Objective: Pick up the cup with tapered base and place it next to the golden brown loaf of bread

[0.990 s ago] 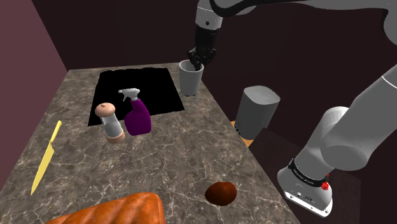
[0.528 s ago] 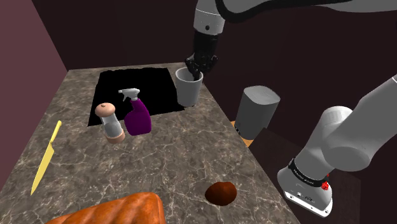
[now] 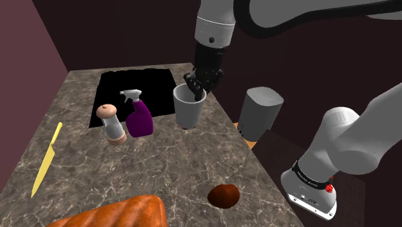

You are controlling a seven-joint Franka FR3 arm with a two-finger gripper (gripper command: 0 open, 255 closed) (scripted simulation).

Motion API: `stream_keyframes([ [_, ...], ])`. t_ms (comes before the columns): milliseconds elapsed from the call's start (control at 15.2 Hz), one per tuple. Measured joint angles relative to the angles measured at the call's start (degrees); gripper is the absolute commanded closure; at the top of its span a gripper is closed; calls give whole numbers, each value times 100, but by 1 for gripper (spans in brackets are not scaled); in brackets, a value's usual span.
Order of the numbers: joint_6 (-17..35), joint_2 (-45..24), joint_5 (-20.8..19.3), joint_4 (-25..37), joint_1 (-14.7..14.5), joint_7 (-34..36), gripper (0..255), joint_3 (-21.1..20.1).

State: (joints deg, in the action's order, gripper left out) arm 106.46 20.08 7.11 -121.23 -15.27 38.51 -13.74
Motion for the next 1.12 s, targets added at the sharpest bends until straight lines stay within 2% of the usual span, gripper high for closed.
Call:
stream_keyframes([
  [396, 30, 156, 166, -107, -309, 786, 255, -555],
  [1122, -58, -147, 258, 439, -768, 2401, 255, -1716],
])
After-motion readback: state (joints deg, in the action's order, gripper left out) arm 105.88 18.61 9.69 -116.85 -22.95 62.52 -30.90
